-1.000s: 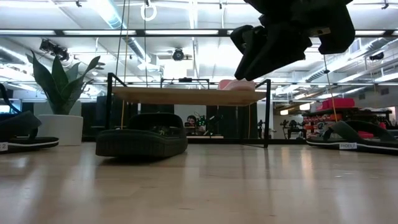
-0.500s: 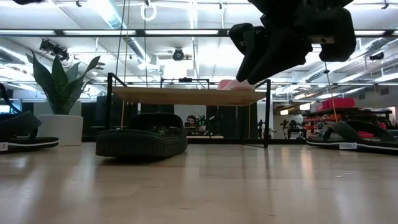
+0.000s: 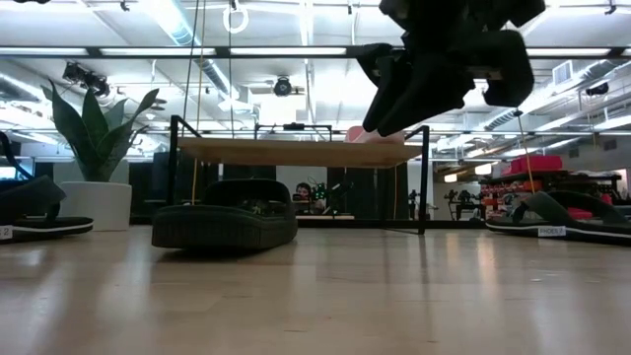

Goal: Pick and place slides into the shelf
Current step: Put the pink slide on the shelf

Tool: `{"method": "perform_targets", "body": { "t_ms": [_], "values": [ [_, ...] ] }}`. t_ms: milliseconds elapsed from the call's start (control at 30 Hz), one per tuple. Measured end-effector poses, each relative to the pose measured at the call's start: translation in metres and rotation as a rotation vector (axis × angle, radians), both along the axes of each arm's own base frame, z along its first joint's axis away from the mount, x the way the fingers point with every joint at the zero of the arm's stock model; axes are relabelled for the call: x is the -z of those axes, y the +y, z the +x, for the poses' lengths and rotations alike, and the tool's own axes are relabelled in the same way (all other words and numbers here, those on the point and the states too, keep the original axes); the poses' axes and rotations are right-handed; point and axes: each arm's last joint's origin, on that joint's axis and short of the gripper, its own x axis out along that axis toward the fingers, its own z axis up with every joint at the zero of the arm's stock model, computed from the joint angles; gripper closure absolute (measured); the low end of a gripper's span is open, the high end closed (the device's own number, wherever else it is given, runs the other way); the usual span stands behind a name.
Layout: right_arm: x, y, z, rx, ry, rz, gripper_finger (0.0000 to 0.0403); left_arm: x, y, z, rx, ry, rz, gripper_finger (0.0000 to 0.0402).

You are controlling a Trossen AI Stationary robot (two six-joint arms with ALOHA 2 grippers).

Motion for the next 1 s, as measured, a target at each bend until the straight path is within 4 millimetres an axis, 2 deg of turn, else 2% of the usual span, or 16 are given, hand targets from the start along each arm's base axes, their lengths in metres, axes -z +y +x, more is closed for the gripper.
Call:
{"method": "perform_targets", "body": {
  "t_ms": [200,500,633,800,1000],
  "values": [
    [0.0,-0.004,0.001,0.018,0.0,0.006,0.0293,0.0,-0.001,0.001,0.018,-0.013,-0.016,0.0353],
    [-0.001,-0.004,0.001,0.01,-0.011,0.004,0.0293,0.0,-0.001,0.002,-0.026,-0.01,-0.003,0.0244],
    [-0.001,-0.004,0.001,0.01,-0.011,0.004,0.0293,0.005,0.0,0.0,-0.065,0.003,0.019,0.0214],
    [-0.001,-0.004,0.001,0.01,-0.011,0.004,0.0293,0.023,0.002,-0.007,-0.083,0.046,0.049,0.0211],
    [-0.001,-0.004,0.001,0.009,-0.011,0.003,0.0293,0.023,0.006,-0.012,-0.115,0.113,0.105,0.0242]
  ]
}}
